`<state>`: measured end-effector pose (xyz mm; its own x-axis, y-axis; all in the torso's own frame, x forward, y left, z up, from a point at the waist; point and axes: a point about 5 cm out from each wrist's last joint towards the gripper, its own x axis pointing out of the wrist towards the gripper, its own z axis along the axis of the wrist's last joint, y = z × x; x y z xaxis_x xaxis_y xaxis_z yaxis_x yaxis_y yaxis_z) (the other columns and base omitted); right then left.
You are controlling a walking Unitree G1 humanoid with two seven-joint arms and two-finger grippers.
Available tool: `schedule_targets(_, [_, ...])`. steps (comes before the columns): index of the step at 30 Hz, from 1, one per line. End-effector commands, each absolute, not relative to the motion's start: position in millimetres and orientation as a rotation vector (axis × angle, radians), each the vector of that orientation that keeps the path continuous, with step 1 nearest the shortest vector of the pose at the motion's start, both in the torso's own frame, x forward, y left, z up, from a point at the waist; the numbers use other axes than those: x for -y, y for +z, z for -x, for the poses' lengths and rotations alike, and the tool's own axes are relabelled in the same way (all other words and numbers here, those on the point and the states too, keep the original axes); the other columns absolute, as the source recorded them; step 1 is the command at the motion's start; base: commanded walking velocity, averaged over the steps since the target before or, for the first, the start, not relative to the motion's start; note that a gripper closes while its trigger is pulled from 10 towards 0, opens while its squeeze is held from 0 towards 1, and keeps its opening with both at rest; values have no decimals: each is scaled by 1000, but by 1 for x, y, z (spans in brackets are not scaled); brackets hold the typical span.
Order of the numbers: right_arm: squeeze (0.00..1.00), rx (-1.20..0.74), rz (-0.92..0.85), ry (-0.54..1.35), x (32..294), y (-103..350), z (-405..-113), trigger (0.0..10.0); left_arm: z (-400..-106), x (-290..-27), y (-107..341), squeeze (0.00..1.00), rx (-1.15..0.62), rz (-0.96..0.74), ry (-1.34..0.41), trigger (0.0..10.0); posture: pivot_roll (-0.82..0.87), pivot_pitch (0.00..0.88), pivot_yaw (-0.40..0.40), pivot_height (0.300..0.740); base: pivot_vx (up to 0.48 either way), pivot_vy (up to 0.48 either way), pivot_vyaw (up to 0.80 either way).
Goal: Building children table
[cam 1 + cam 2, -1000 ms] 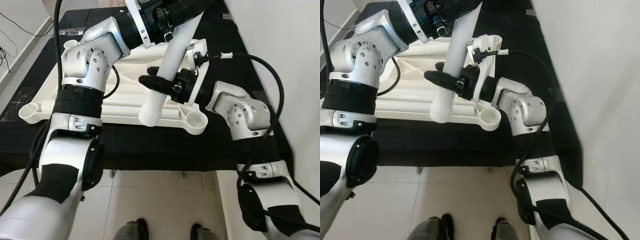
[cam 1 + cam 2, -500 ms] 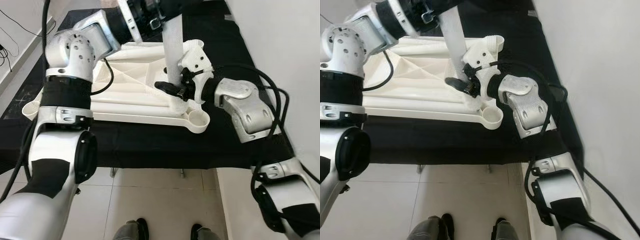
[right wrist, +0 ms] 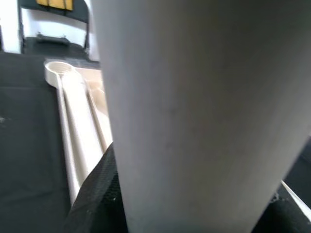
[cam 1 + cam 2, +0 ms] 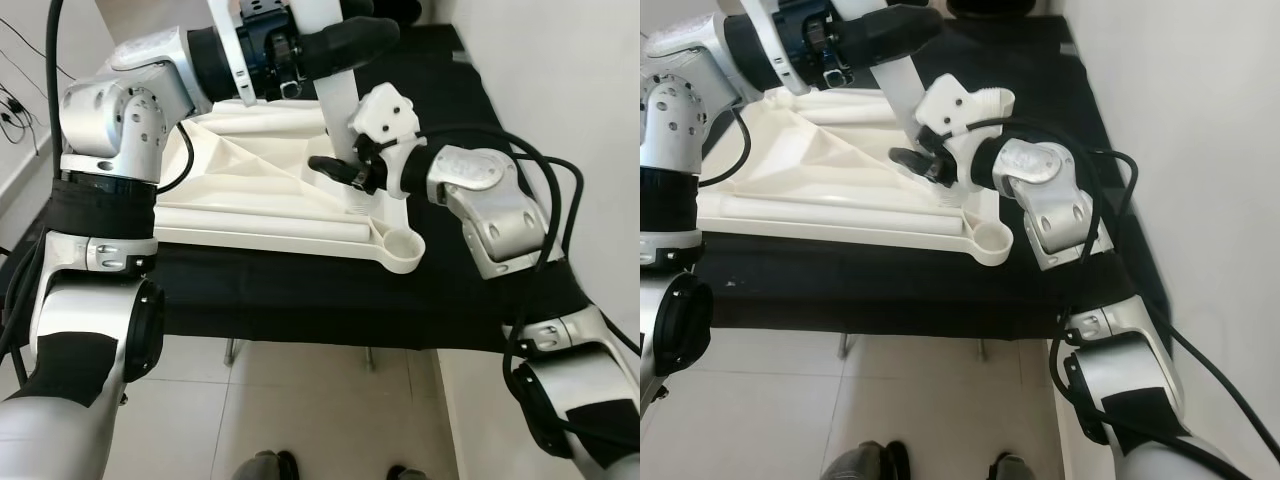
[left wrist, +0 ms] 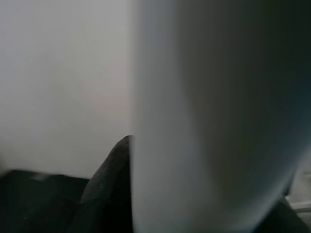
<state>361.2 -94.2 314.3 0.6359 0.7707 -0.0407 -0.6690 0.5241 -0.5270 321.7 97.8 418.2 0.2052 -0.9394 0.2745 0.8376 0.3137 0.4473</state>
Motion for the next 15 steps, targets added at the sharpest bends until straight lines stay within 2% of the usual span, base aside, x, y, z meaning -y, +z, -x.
schedule_targets(1, [0,217,521,923,82,321,-357,0,-314,-95,415,0,595,-303,-1256,0,-55,46,49,740,0,0,0])
schedule_targets(15, [0,147,514,983,83,316,-350,0,-320,-109,410,0,672,-288,-1160,0,-82,17,32,740,0,0,0])
